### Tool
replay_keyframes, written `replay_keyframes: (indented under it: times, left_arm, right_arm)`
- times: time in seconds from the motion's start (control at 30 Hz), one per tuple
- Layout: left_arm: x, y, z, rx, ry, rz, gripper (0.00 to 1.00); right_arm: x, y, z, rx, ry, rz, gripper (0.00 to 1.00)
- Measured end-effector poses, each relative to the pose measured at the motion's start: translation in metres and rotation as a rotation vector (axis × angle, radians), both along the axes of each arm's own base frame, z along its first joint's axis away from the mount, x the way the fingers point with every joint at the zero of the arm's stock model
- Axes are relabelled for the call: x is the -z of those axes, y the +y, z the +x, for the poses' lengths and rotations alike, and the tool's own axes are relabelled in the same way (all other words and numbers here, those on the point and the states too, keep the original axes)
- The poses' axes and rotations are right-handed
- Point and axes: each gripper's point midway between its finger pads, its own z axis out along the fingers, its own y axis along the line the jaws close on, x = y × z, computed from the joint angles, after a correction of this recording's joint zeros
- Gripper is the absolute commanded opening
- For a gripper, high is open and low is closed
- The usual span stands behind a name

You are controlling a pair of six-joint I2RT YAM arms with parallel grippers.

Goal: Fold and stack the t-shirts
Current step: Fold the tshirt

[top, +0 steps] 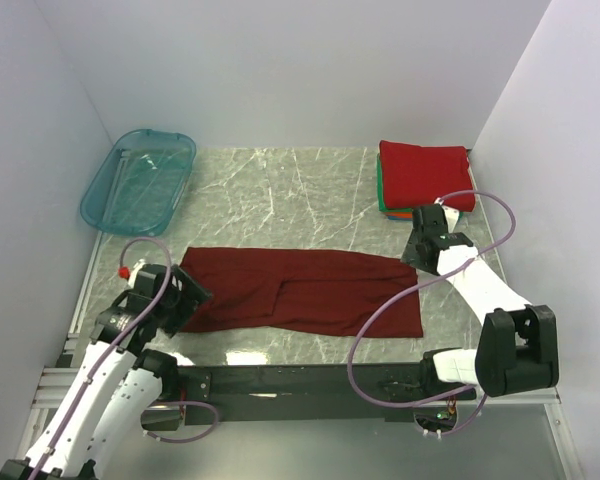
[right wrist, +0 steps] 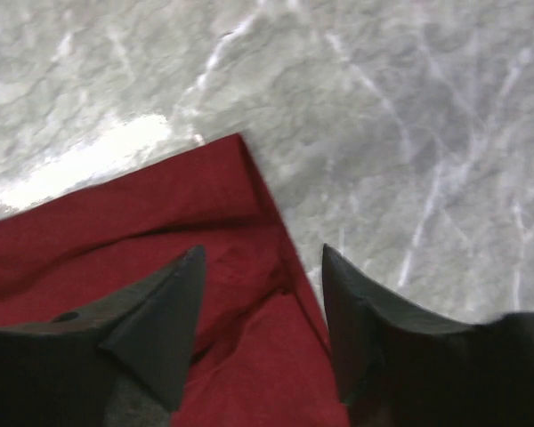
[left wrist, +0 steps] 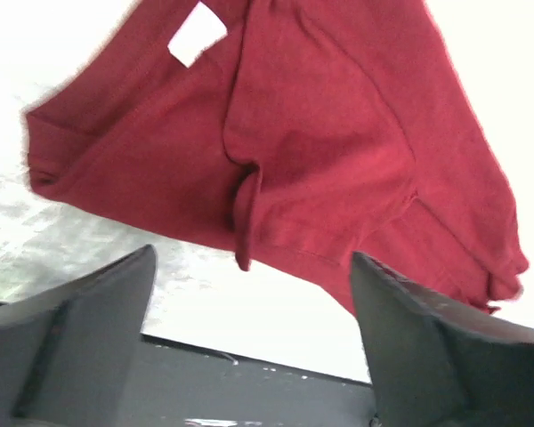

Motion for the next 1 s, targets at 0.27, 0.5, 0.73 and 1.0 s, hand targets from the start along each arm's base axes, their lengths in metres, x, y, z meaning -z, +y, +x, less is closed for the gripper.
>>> replay_keyframes:
  times: [0.27, 0.5, 0.73, 1.0]
  left_arm:
    - [-0.028, 0.0, 0.012, 0.003, -0.068, 0.007, 0.99]
    - [-0.025, -0.02, 0.045, 0.09, -0.083, -0.003, 1.0]
    - [-0.013, -0.041, 0.082, 0.177, -0.099, -0.016, 0.99]
    - [0.022, -0.045, 0.115, 0.177, -0.099, -0.028, 0.99]
  right_arm:
    - [-0.009, -0.004, -0.003, 0.03, -0.015, -0.013, 0.71]
    - [-0.045, 0.059, 0.008, -0.226, -0.173, 0.25, 0.87]
    - [-0.046, 0.191, -0.025, -0.642, -0.144, 0.475, 0.84]
    - [-0.014, 0.332, -0.1, -0.931, 0.061, 0.65, 0.76]
